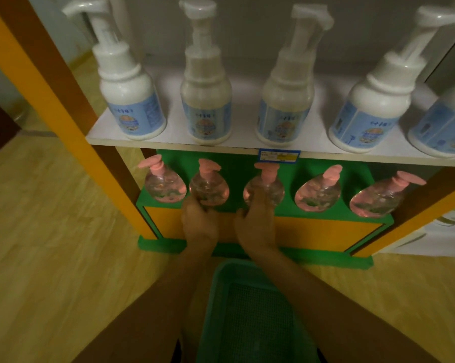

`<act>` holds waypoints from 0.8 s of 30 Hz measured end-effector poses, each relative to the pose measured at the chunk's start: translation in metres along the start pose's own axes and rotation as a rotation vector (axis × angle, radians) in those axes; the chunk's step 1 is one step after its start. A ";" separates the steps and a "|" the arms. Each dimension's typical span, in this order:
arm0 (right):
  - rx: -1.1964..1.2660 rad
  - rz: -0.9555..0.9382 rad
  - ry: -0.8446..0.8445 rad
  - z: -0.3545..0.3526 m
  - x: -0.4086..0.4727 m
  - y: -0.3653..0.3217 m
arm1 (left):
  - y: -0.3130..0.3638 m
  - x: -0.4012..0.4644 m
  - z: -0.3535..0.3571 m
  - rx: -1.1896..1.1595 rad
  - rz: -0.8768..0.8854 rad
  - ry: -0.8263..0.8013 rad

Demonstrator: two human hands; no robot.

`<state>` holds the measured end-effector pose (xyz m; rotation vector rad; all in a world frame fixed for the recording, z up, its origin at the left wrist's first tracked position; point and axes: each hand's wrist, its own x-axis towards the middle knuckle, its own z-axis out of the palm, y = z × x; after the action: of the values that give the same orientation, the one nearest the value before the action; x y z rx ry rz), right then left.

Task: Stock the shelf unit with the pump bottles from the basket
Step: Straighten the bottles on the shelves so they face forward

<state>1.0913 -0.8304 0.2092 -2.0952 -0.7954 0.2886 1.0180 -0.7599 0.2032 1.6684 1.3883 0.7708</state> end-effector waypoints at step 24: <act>-0.090 -0.085 -0.016 0.046 -0.007 -0.019 | -0.015 0.020 -0.030 -0.108 -0.146 -0.004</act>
<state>1.0561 -0.7966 0.1959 -2.1388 -0.9191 0.2270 0.9896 -0.7337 0.2035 1.4674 1.4235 0.7450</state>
